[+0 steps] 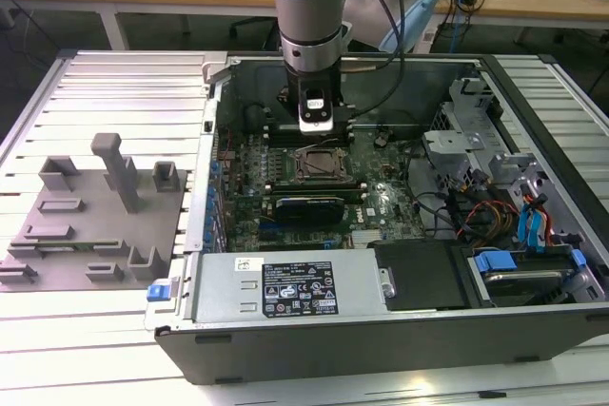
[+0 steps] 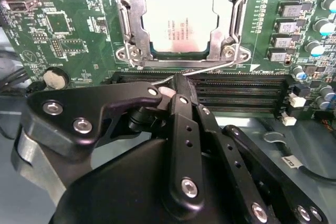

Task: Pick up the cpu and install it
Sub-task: 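Install the first cpu locking lever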

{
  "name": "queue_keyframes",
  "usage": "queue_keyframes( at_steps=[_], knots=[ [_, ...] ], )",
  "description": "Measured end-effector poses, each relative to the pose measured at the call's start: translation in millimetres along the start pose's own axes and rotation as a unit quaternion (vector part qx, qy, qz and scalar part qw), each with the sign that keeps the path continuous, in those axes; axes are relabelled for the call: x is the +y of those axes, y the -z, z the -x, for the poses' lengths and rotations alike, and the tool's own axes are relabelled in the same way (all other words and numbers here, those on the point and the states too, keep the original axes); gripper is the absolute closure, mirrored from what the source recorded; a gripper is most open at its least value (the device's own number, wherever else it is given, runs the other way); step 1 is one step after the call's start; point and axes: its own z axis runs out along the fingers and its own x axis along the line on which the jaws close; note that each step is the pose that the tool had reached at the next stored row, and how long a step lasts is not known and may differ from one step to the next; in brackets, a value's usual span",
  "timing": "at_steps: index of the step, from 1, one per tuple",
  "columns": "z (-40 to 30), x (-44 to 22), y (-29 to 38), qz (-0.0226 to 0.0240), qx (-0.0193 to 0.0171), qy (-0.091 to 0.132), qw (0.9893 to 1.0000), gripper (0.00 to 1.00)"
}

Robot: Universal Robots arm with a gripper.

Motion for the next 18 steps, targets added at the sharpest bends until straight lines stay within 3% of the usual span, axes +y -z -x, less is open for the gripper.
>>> queue_keyframes(
  at_steps=[8,13,15,18],
  knots=[
    [2.2,0.4,-6.4,-0.0042,-0.0082,-0.032,0.9995,0.89],
    [3.0,0.3,-9.4,-0.0115,-0.0141,-0.037,0.9992,0.89],
    [3.2,0.3,-10.7,-0.0173,-0.0187,-0.039,0.9989,0.89],
    [3.5,0.4,-11.0,-0.0191,-0.0202,-0.041,0.9988,0.89]
  ],
)
